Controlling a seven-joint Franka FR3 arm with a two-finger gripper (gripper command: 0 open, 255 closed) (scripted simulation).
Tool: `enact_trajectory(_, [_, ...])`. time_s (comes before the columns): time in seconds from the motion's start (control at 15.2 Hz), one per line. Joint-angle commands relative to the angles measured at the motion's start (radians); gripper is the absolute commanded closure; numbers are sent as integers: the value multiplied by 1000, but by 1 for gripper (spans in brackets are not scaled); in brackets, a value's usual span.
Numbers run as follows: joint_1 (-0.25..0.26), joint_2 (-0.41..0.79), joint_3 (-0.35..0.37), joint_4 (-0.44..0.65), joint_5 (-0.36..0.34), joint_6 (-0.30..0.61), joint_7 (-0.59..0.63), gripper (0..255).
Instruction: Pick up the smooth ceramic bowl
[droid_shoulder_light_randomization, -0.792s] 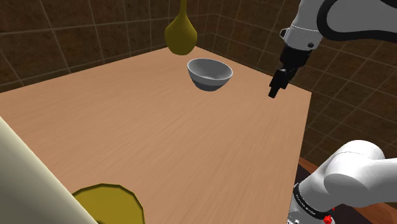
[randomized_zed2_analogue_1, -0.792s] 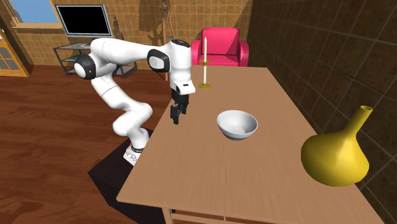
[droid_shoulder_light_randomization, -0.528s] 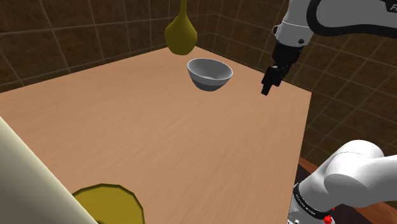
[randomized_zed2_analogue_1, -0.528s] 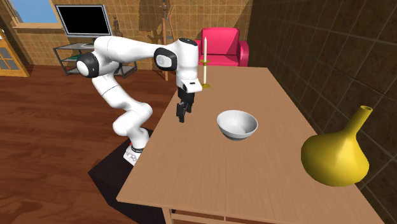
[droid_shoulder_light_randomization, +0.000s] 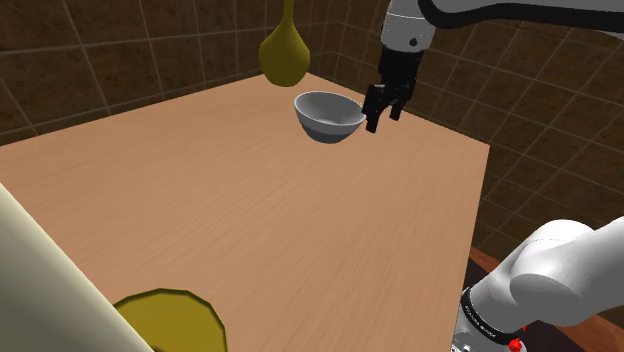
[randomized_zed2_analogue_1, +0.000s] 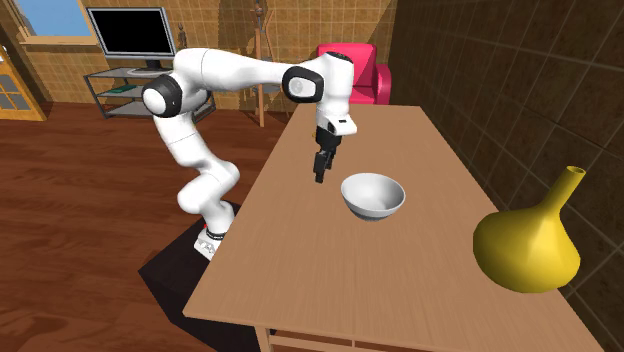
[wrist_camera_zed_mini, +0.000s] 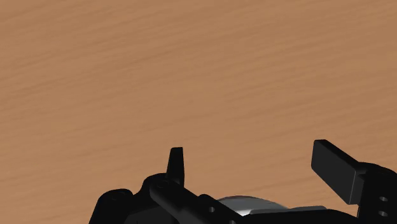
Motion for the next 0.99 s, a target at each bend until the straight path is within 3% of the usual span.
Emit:
enact_trajectory(0.0, [2, 78, 25, 88, -6, -16, 38, 0])
enact_trajectory(0.46, [32, 376, 106, 438, -67, -95, 179, 0])
enact_trajectory(0.79, [97, 633, 142, 781, -147, -211, 270, 0])
enact_trajectory(0.92, [93, 619, 139, 735, -142, -177, 270, 0])
